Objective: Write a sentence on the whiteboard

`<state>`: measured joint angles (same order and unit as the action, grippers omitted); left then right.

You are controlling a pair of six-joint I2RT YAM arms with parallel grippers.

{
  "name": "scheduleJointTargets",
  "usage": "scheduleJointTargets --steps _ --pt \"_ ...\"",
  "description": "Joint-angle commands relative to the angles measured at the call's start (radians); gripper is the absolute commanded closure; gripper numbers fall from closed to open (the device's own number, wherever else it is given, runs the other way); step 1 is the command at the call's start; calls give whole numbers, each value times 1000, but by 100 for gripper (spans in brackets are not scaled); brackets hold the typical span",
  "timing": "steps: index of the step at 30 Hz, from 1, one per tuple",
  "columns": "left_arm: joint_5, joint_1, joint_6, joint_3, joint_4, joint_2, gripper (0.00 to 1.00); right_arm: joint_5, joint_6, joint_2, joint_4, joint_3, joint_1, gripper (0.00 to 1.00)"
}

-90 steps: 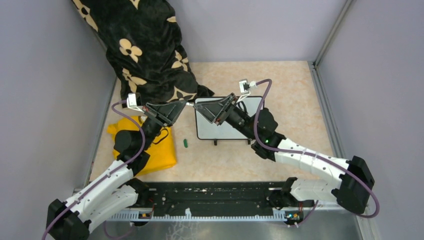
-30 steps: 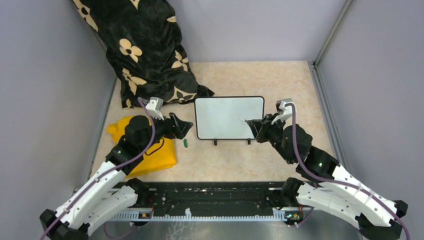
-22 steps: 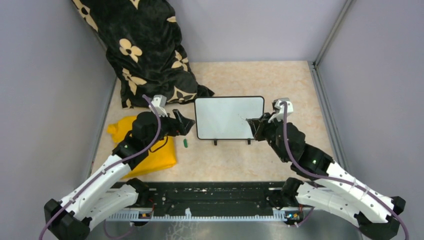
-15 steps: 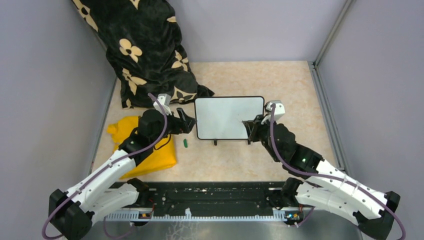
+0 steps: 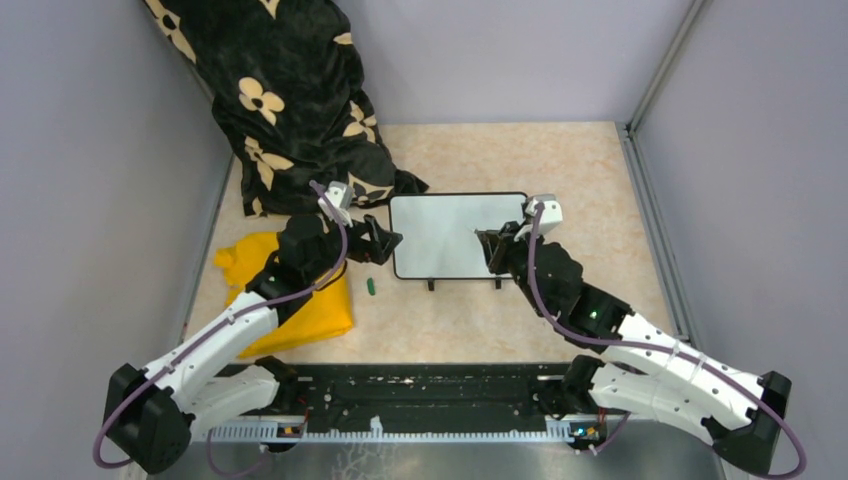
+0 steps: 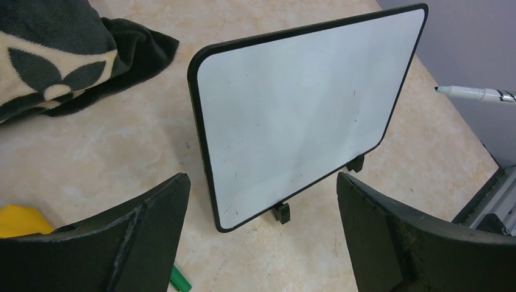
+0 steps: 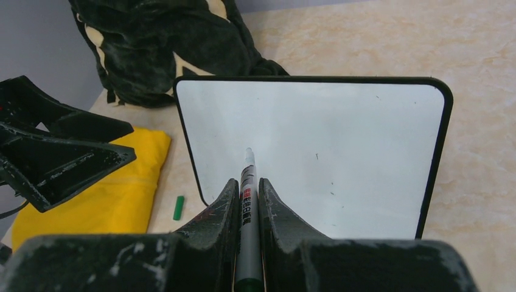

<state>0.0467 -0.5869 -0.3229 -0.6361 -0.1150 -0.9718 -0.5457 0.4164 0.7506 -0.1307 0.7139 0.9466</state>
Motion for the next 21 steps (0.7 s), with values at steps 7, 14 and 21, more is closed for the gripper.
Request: scheduleJointTargets --steps 7,14,21 --pt "366 262 -218 -148 -149 -129 5 101 -60 74 177 56 -50 100" --pt "428 341 -317 -43 -375 -168 5 96 -102 128 247 49 -54 100" --pt "417 355 -390 -78 -447 -264 2 109 -135 151 287 48 -54 100"
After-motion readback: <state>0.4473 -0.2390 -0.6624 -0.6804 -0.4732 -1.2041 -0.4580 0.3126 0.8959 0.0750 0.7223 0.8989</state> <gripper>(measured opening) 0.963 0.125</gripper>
